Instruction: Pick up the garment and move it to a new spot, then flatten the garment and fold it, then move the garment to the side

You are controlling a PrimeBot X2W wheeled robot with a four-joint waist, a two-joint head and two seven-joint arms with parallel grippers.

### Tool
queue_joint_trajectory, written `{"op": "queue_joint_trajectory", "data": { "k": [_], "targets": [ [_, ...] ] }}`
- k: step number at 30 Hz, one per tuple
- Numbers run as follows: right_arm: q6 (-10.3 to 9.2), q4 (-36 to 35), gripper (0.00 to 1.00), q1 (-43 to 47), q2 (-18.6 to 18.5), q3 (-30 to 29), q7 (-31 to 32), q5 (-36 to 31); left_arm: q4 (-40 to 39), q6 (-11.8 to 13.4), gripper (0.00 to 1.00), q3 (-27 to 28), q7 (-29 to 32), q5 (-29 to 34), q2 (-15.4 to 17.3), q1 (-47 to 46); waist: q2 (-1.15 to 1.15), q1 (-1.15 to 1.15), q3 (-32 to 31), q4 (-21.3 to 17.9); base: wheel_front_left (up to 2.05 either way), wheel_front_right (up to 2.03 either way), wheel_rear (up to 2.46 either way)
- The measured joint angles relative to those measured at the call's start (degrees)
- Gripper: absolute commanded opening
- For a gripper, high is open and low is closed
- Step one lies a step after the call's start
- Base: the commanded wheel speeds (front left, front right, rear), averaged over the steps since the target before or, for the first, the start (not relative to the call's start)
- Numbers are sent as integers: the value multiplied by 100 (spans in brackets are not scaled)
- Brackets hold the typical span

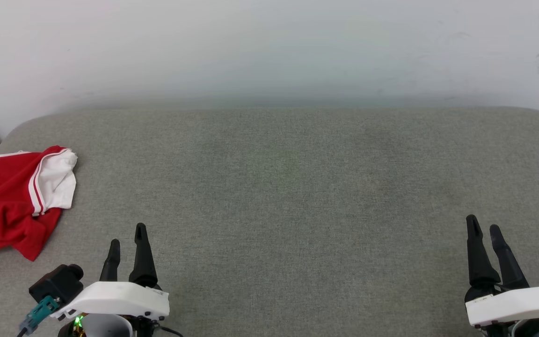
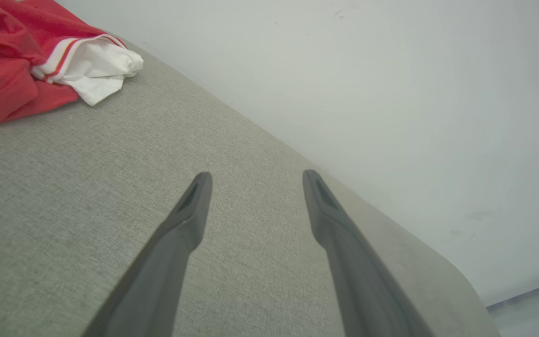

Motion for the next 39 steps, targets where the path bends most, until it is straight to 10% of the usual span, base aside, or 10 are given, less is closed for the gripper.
{"op": "queue_joint_trajectory", "data": {
  "k": [39],
  "targets": [
    [1, -508, 100, 309, 0, 131, -575, -2375, -240, 363, 100, -554, -570, 2346, 123, 190, 0, 0, 20, 43, 0, 0, 0]
  ]
}}
